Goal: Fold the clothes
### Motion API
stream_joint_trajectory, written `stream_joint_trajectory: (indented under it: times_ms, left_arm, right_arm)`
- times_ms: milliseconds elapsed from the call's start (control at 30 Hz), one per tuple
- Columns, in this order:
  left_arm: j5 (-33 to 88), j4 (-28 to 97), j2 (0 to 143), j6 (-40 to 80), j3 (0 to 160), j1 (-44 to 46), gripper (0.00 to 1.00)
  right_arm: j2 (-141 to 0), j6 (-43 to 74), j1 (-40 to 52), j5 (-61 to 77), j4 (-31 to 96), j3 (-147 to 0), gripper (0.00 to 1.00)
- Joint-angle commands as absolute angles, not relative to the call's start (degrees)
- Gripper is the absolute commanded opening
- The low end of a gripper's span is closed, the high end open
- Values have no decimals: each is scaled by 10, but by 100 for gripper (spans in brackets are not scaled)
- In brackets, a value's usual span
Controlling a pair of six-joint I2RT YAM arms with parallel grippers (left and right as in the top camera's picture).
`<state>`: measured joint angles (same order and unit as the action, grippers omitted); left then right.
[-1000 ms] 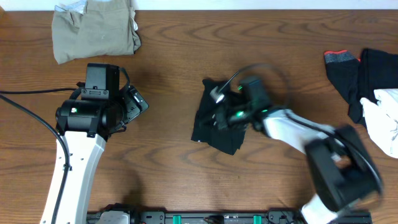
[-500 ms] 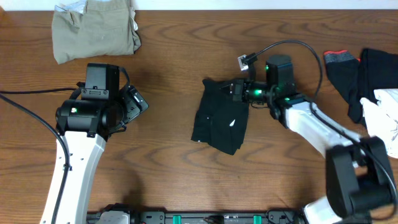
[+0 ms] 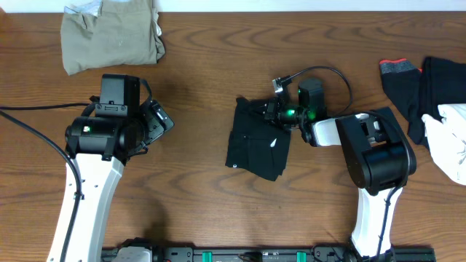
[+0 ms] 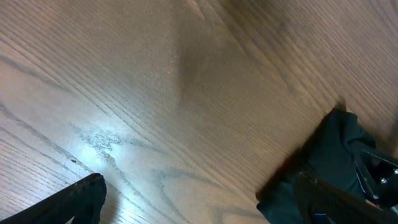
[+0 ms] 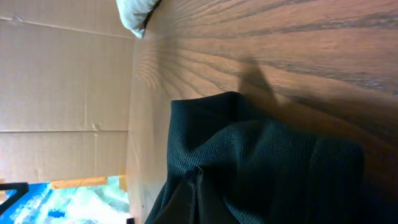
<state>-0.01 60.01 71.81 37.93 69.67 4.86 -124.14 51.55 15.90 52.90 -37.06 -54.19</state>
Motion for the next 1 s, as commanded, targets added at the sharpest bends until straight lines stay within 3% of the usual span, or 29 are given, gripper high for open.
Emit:
stream_joint_trajectory:
  times_ms: [0, 267, 367, 433, 567, 700, 833, 967]
  left_arm:
    - [-1, 602, 719, 384, 692, 46, 98]
    - [75, 574, 720, 284, 691, 46, 98]
    - [115, 567, 727, 245, 691, 46, 98]
    - [151, 559, 737, 215, 690, 46, 98]
    - [191, 545, 771, 177, 687, 46, 98]
    - [226, 537, 816, 152, 687, 46, 98]
    - [231, 524, 861, 145, 687, 46, 98]
    - [245, 492, 900, 114, 687, 58, 98]
  right_arm:
    - [-1247, 521, 150, 557, -372, -536, 2]
    - [-1099, 561, 115, 609, -364, -536, 10]
    - [-1027, 551, 103, 626, -318, -536, 19]
    - [-978, 507, 96, 618, -246, -536, 32]
    - [-888, 381, 89, 476, -7, -536, 76]
    - [-796, 307, 91, 207, 236, -536, 99]
    - [-728, 299, 90, 55, 393, -536, 99]
    - [-692, 296, 90, 45, 484, -536, 99]
